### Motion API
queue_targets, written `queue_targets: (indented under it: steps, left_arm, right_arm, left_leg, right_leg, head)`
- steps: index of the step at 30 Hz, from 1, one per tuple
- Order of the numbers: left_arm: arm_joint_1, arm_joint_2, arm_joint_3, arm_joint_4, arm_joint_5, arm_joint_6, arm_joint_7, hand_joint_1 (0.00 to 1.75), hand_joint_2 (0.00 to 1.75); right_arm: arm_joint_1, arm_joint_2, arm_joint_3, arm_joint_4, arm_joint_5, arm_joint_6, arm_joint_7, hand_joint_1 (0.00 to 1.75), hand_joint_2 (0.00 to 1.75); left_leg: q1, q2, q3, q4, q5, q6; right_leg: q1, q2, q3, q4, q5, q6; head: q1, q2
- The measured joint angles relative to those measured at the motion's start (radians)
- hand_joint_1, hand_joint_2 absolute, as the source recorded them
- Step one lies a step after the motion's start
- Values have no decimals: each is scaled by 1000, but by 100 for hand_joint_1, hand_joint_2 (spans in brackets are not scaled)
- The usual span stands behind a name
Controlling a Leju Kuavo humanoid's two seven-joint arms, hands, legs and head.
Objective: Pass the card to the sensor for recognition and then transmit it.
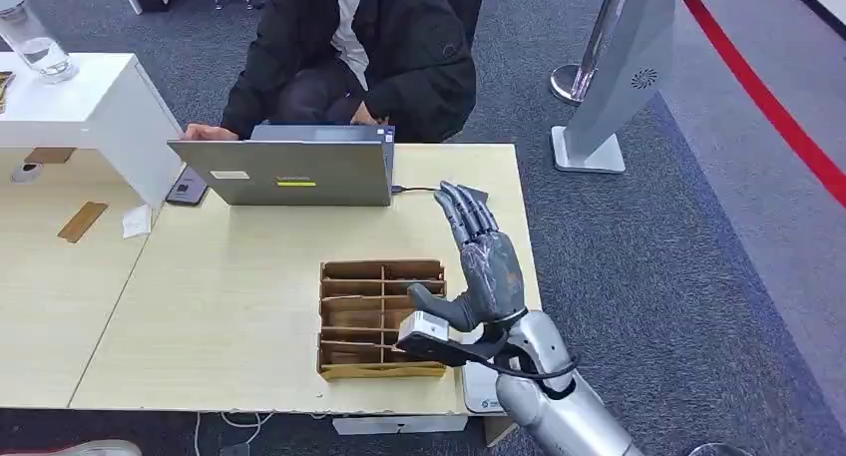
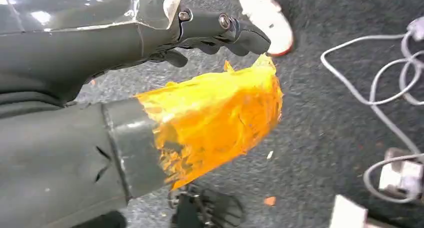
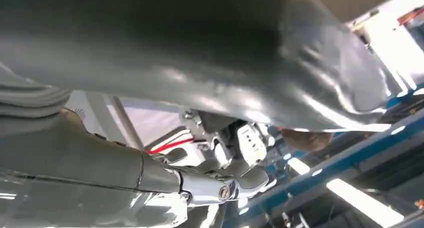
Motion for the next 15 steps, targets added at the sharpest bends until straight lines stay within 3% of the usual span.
queue_targets:
  steps: [1,9,15]
  left_arm:
    - [-5,2,0,0,3,5,-2,0,0]
    - [-24,17,0,0,10,8,9,0,0]
    - [-21,35,0,0,5,2,58,0,0]
  right_arm:
    - [-2,0,7,9,-2,3,-5,0,175]
    - [-16,0,65,60,-10,10,-34,0,175]
    - [-18,-8,109,74,-5,14,-68,0,175]
  left_leg:
    - [0,0,0,0,0,0]
    - [0,0,0,0,0,0]
    - [0,0,0,0,0,0]
  right_leg:
    - [0,0,0,0,0,0]
    - [0,0,0,0,0,0]
    - [0,0,0,0,0,0]
  head:
    - [0,0]
    - [0,0]
    - [0,0]
